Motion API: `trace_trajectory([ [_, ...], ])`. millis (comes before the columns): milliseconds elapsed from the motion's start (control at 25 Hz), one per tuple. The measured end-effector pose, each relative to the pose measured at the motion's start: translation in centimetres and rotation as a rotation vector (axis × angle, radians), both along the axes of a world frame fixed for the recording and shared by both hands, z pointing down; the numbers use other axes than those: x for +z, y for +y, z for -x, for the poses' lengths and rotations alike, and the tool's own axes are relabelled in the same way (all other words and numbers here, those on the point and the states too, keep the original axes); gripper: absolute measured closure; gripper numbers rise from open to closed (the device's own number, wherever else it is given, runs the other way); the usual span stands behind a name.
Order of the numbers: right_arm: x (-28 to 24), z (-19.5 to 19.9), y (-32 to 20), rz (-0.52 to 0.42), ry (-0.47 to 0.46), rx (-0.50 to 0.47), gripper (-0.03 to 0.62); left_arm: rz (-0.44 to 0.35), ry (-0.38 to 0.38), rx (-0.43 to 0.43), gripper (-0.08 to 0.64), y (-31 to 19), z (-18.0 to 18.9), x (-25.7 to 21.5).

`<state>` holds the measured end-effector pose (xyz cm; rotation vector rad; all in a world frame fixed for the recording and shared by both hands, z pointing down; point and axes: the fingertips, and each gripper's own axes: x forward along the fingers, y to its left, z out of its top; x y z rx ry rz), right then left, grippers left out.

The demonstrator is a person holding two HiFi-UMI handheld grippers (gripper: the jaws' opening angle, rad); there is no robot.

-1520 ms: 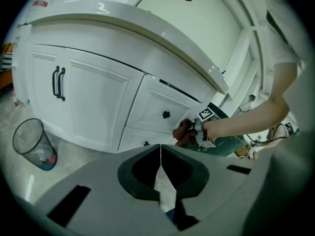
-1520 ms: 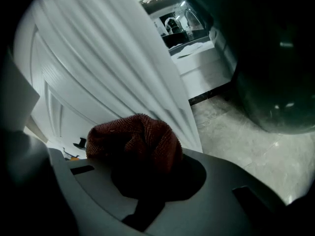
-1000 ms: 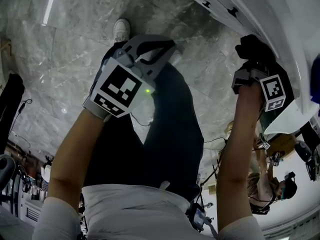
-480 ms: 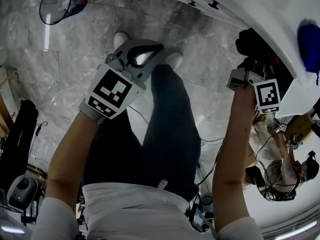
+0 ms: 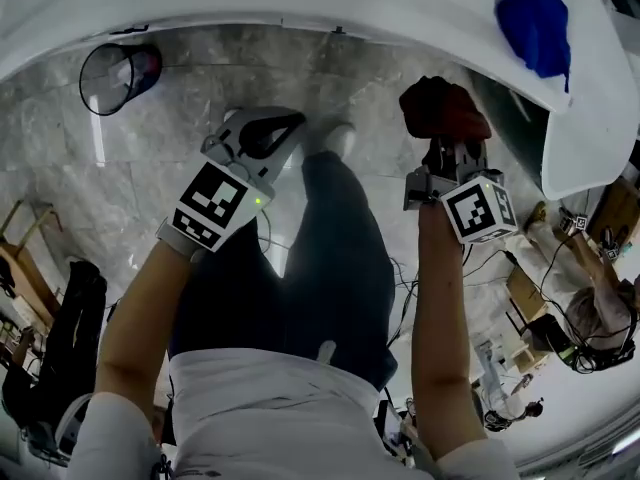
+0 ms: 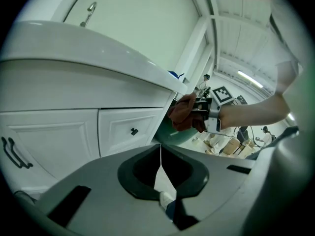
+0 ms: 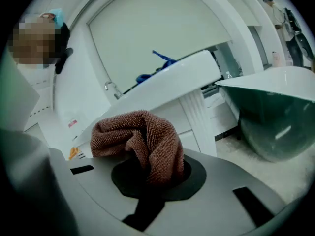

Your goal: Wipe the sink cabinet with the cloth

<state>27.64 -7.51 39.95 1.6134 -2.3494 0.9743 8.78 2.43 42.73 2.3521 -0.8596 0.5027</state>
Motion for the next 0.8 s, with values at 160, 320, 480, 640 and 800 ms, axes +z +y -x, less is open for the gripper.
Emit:
trace_trajectory([
  [160, -3.3, 2.5, 2.1, -0.036, 0.041, -0.109, 0.549, -0.025, 0.007, 0.029, 0.548, -0.4, -0.4, -3.0],
  [320, -7.8, 5.0, 2.7, -0.093, 0.036, -0.178, 0.549, -0.071, 0.014, 0.047, 0.548, -1.2, -0.5, -7.1],
  [480, -11.8, 6.8, 3.2, -0.15, 0.042, -0.245, 0.549, -0.119, 0.016, 0.052, 0.548, -2.1, -0.7, -10.8],
  [640, -14.9, 7.7, 3.2, -0.197, 0.05, -0.277, 0.549, -0.163, 0.015, 0.029, 0.548, -2.9, -0.2, -14.1],
  [800, -18.3, 8.6, 3.6, -0.235, 0.058, -0.31, 0.549, -0.189, 0.02, 0.008, 0.548, -2.9, 0.5, -17.4],
])
